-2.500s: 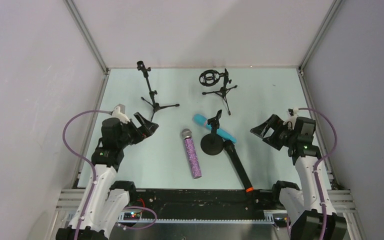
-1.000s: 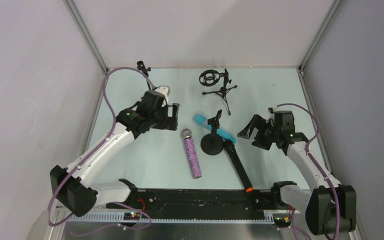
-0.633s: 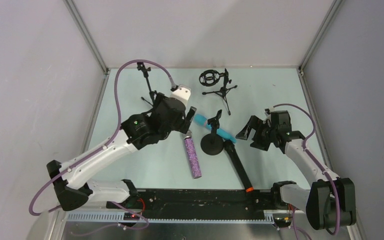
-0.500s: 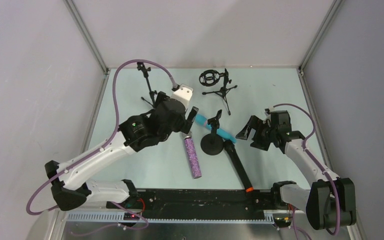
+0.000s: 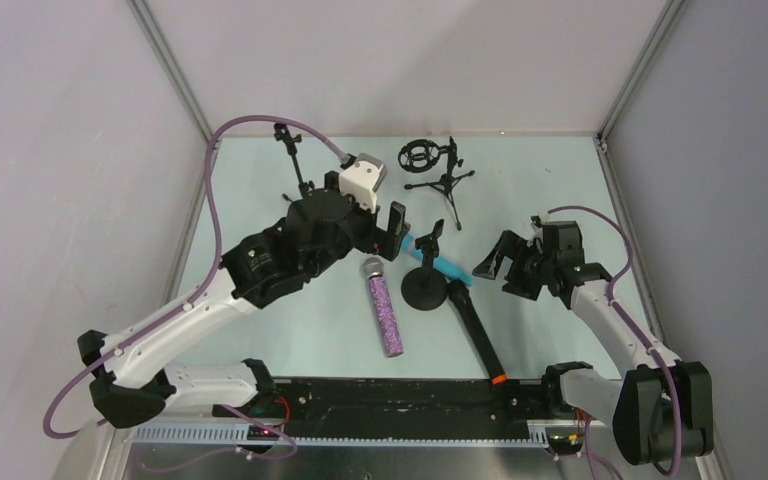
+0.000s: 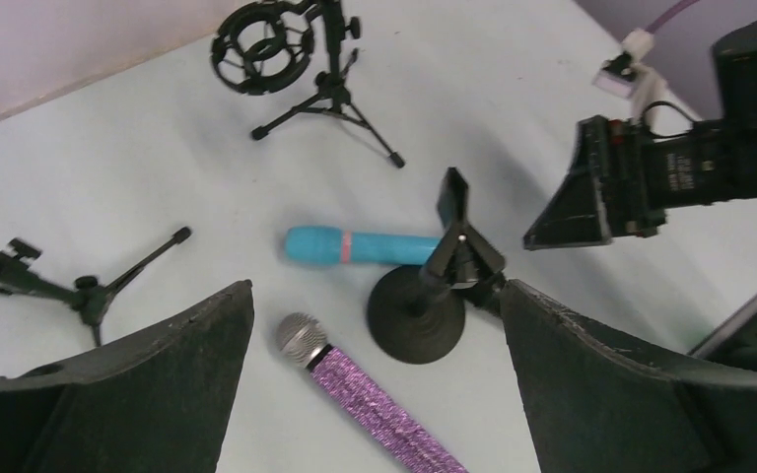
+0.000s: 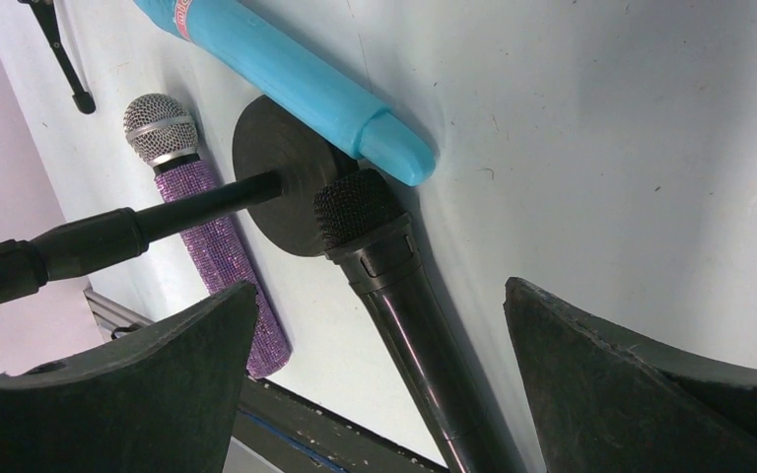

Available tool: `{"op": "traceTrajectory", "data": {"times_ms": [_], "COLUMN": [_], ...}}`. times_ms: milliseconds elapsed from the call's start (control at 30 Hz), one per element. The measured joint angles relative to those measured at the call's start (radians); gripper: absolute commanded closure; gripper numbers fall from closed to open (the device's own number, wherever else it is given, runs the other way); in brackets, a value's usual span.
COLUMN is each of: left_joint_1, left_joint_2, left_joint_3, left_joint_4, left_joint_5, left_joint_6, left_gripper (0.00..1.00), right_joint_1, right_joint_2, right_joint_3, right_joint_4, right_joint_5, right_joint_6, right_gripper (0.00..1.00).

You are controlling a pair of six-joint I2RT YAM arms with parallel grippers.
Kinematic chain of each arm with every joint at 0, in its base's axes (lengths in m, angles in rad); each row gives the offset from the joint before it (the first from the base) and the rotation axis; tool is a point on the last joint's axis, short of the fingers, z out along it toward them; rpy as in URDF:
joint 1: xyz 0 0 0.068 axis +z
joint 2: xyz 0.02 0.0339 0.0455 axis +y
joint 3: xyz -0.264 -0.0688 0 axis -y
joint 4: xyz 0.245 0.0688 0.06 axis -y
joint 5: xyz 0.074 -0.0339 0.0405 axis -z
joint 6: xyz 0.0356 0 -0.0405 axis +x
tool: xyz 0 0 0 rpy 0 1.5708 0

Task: Attach the microphones to the stand

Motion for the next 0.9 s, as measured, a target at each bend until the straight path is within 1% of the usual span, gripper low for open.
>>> {"op": "traceTrajectory", "data": {"times_ms": [200, 467, 900], "left_joint_1": [0.000, 0.000, 0.000], "left_joint_2": [0.032, 0.179, 0.391], "left_joint_3": [-0.003, 0.001, 0.072], "left_joint_4": [0.072, 0.092, 0.084], "left_joint_5": [0.091, 0.173, 0.204], "left_joint_6": [-0.018, -0.063, -0.146], "left_gripper": [0.02, 0.02, 0.02], "right_joint_1": [0.000, 0.000, 0.000], "right_joint_2": [-0.005, -0.016, -0.033], "right_joint_3": [0.000, 0.000, 0.000], "right_joint_4": [-0.010, -0.034, -0.061], "right_joint_5": [0.010, 0.026, 0.053], "right_joint_6": [-0.004, -0.019, -0.038], "right_gripper": [0.00, 0.00, 0.00]}}
